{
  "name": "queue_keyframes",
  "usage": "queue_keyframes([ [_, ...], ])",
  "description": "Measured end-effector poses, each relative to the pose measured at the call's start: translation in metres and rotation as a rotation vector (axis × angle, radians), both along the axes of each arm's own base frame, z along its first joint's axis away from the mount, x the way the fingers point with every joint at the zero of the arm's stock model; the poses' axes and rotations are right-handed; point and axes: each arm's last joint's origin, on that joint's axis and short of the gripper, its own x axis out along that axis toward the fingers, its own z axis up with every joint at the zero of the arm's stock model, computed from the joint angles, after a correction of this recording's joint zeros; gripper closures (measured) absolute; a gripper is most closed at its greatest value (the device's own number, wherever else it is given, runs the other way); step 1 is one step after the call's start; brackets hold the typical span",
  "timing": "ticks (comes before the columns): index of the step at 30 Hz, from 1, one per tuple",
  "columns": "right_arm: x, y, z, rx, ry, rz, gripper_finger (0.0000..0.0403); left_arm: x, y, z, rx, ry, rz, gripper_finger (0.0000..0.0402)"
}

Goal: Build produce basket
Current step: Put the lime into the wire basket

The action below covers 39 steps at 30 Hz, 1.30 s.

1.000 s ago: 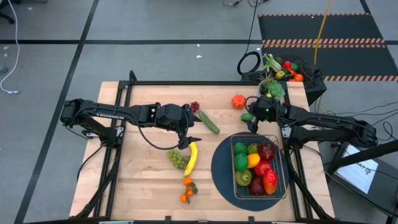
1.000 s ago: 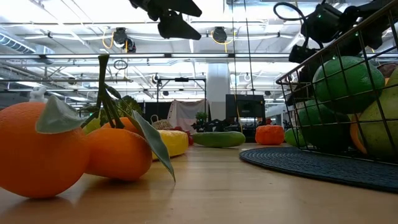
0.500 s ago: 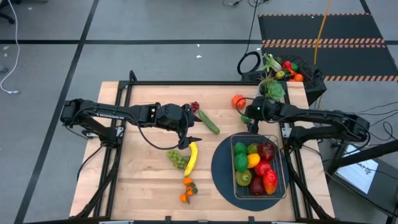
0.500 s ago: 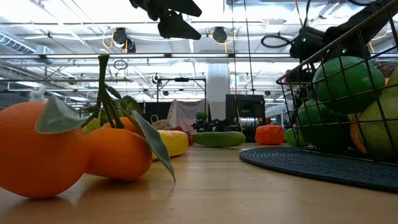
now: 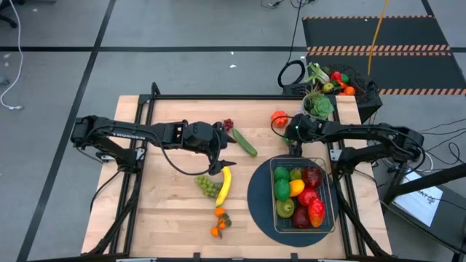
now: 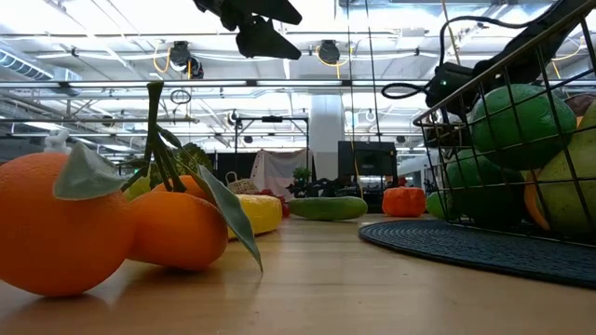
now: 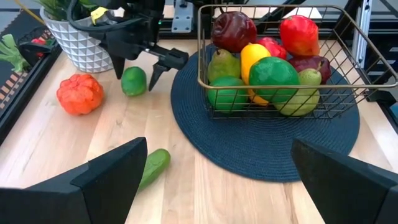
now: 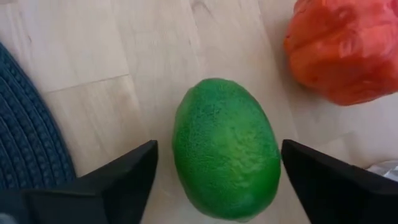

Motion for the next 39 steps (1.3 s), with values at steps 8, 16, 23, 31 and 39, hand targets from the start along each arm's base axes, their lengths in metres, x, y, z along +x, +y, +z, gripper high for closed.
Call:
queue_keyframes([
  [8,0.000,0.002,0.006,0.023,-0.062,-0.080,0.0176,0.000,-0.008,0.001,0.022,-0.009,-0.038,0.0002],
  [16,-0.005,0.010,0.031,0.022,-0.239,-0.150,0.0197,0.002,-0.011,0.003,0.024,-0.042,-0.051,0.0002],
  [23,-0.013,0.023,0.057,0.087,-0.448,-0.154,0.0190,0.002,-0.011,0.003,0.024,-0.041,-0.052,0.0002],
  [31,-0.019,0.040,0.076,0.287,-0.643,-0.188,0.0189,0.002,-0.011,0.003,0.024,-0.040,-0.052,0.0002],
  [39,-0.014,0.067,0.082,0.376,-0.690,-0.139,0.0189,0.002,-0.011,0.003,0.023,-0.039,-0.052,0.0002],
])
